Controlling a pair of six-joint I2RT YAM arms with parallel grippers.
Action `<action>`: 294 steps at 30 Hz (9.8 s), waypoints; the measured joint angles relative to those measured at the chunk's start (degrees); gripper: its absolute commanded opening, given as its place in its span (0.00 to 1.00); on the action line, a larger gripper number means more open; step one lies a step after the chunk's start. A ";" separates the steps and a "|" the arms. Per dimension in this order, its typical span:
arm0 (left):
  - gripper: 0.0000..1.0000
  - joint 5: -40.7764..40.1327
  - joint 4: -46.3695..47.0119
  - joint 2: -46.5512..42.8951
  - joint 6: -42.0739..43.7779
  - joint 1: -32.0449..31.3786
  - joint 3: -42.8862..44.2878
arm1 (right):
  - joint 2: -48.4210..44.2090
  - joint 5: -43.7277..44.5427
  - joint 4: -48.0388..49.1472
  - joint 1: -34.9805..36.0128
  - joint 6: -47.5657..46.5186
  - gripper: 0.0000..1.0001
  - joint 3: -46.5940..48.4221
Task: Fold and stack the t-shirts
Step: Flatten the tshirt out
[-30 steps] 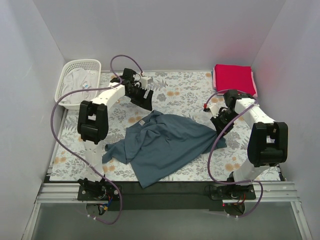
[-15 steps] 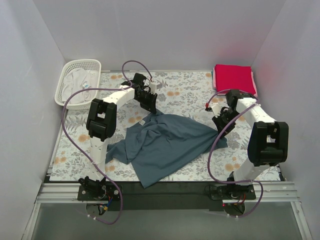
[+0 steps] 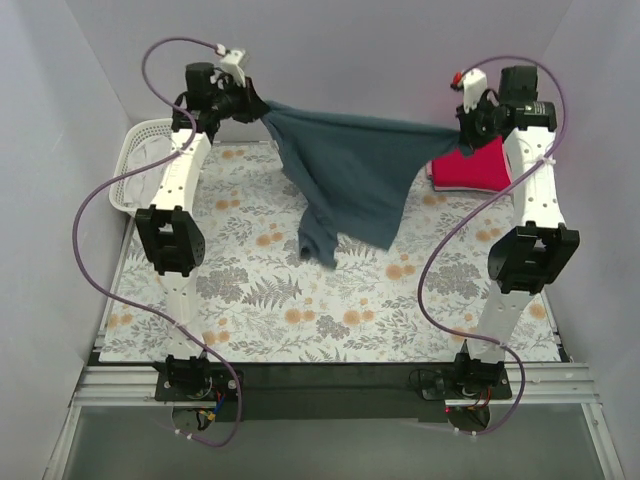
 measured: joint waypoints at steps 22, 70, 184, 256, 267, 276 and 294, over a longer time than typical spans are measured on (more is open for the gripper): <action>0.00 17.18 19.50 -51.58 20.35 9.68 -63.34 | -32.65 -7.50 25.29 2.62 -8.98 0.01 -41.24; 0.32 -19.47 -10.71 -3.32 14.51 1.46 -36.94 | -11.17 -2.58 -0.70 2.67 -5.05 0.48 -43.74; 0.00 2.21 -27.67 -35.78 23.37 -17.42 -52.92 | -16.74 -3.76 -4.94 -5.01 -3.54 0.01 -52.22; 0.21 -15.37 -21.33 -21.53 18.27 12.09 -63.12 | -19.89 3.54 -6.03 12.72 -8.48 0.33 -69.61; 0.22 -15.67 -16.98 -28.33 18.62 7.39 -67.32 | -12.68 0.81 -2.49 11.87 -4.85 0.32 -53.62; 0.21 -16.92 -13.75 -30.60 19.12 7.06 -74.99 | -7.10 1.81 1.86 11.87 -3.41 0.32 -55.58; 0.36 -11.65 -28.35 -36.52 22.14 7.06 -59.04 | -10.64 -4.83 -2.19 2.93 -2.51 0.47 -35.45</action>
